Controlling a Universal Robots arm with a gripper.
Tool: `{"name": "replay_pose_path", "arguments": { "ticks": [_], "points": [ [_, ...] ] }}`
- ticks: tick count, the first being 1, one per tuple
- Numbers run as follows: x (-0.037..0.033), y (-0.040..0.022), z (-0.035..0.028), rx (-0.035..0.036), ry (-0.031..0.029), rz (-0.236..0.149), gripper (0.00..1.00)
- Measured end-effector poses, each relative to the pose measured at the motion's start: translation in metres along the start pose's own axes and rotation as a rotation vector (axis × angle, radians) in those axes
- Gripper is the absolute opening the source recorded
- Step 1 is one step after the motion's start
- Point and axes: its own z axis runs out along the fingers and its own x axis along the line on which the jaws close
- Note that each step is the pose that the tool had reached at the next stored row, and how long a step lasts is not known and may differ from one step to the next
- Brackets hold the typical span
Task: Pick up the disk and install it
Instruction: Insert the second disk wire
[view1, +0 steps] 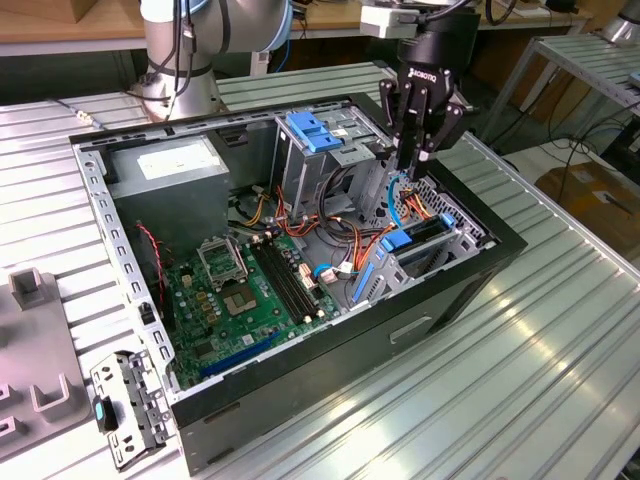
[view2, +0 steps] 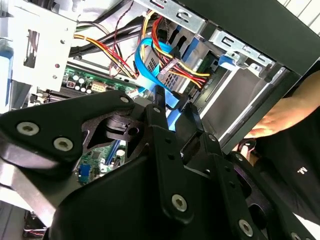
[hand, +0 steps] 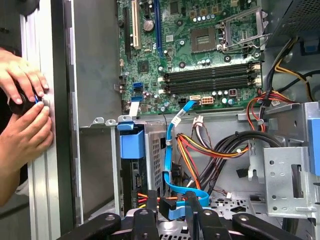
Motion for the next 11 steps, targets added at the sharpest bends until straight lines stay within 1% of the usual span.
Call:
{"name": "replay_pose_path", "arguments": {
  "ticks": [1,7,8,11],
  "points": [
    [0.0,0.0,-0.0001,0.0,0.0008,0.0,0.36],
    [-0.0001,0.0,0.0,0.0,0.0009,0.0,0.36],
    [-0.0001,0.0,0.0,0.0,0.0011,0.0,0.35],
    [-0.0001,0.0,-0.0001,0.0001,0.0015,0.0,0.16]
  ]
}}
